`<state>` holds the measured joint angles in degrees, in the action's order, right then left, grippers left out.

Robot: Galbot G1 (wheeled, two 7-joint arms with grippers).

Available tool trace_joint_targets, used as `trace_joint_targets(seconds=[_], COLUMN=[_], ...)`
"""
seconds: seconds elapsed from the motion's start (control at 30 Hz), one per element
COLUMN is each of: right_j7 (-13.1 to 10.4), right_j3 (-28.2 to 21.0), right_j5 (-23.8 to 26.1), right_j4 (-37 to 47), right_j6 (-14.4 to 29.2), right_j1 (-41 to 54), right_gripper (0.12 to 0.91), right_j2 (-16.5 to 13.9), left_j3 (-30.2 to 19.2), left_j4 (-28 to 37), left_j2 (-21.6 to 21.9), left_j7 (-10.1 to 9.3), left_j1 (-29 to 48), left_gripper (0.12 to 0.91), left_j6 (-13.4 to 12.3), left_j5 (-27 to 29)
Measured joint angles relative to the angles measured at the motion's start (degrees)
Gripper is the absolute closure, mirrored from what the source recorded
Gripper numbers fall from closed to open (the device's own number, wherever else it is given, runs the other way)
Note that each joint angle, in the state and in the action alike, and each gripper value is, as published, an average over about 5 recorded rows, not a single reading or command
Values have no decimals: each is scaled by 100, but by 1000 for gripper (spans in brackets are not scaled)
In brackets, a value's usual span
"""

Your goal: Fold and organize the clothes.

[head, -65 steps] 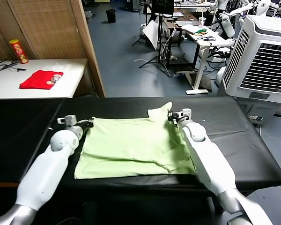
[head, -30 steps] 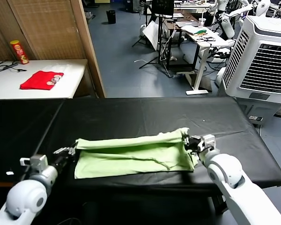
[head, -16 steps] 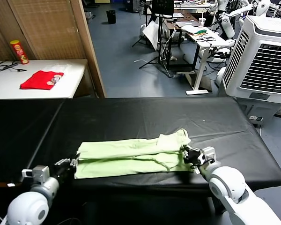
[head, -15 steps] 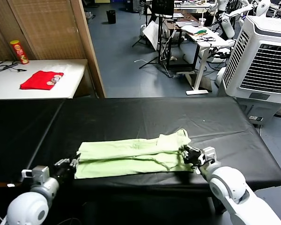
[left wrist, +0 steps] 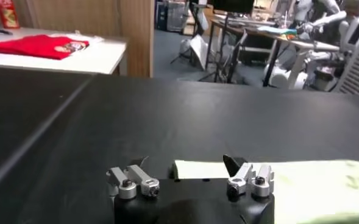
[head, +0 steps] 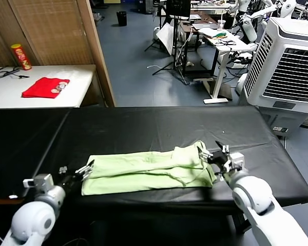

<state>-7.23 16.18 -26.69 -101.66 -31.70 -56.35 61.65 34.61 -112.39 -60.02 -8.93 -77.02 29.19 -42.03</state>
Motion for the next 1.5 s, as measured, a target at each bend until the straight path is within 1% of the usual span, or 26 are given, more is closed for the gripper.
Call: trace_joint_targets(seconds=[0.1,0.17,0.2,0.23,0.33,0.37,0.4,0.47,0.53,0.57,0.6,0.67,0.7,0.77,0.87,0.93,1.0,1.07,1.1,1.13,1.2,1.23,1.3,1.37,1.43,1.5], right_j7=[6,10,12,13,5,-4,-18,-76,-175,-241,-303,-395,-410,-378,-239,-149,-95,-65,-59,-55,-53,-53,-54,-54,-53,-53], right_j3=[-36,-44,-46,-48,-54,-55,-57,-58,-59,-59,-58,-52,-45,-26,19,53,97,159,193,231,307,346,421,489,542,579], right_j5=[13,21,25,31,71,99,142,275,451,538,609,695,708,699,664,638,603,561,539,519,484,466,431,390,360,349], right_j4=[262,366,404,434,487,497,505,521,535,540,542,539,529,498,418,344,252,136,67,-7,-165,-254,-430,-608,-778,-922], right_j6=[3,6,8,12,37,58,89,180,304,370,432,521,543,556,554,552,555,556,554,551,538,531,519,507,495,488], right_j1=[140,183,193,197,186,178,165,129,79,50,19,-43,-73,-127,-203,-259,-324,-396,-437,-480,-573,-627,-735,-845,-952,-1044], right_gripper=[239,290,331,371,520,570,637,736,834,861,887,902,904,904,893,838,734,633,567,516,401,353,277,245,233,228], right_j2=[106,162,189,216,296,323,351,413,487,525,566,647,685,744,769,749,711,658,630,599,538,505,444,395,367,356], left_j3=[-80,-112,-123,-131,-142,-144,-147,-162,-188,-202,-214,-227,-230,-228,-197,-151,-93,-28,12,53,138,179,247,291,309,313], left_j4=[251,381,433,477,579,607,637,707,784,824,862,926,945,953,902,841,768,679,627,568,434,361,208,88,21,-11], left_j2=[-25,-28,-27,-27,-25,-25,-28,-43,-69,-86,-103,-140,-154,-171,-168,-151,-126,-99,-88,-80,-80,-88,-119,-167,-232,-304], left_j7=[39,78,93,104,106,103,96,81,73,77,81,89,94,118,174,192,188,178,173,170,171,172,187,210,234,256], left_j1=[166,213,227,237,260,269,281,310,342,359,374,403,414,421,392,352,301,236,194,146,32,-31,-170,-314,-450,-566], left_gripper=[234,259,279,315,466,533,583,701,800,848,878,906,904,904,904,898,872,797,748,683,582,515,415,314,257,240], left_j6=[5,8,10,16,43,47,39,-36,-181,-266,-345,-470,-505,-537,-533,-519,-505,-489,-479,-466,-431,-411,-381,-372,-373,-373], left_j5=[-86,-110,-125,-149,-241,-256,-252,-163,25,154,284,535,624,721,755,743,687,580,506,426,237,136,-40,-154,-223,-294])
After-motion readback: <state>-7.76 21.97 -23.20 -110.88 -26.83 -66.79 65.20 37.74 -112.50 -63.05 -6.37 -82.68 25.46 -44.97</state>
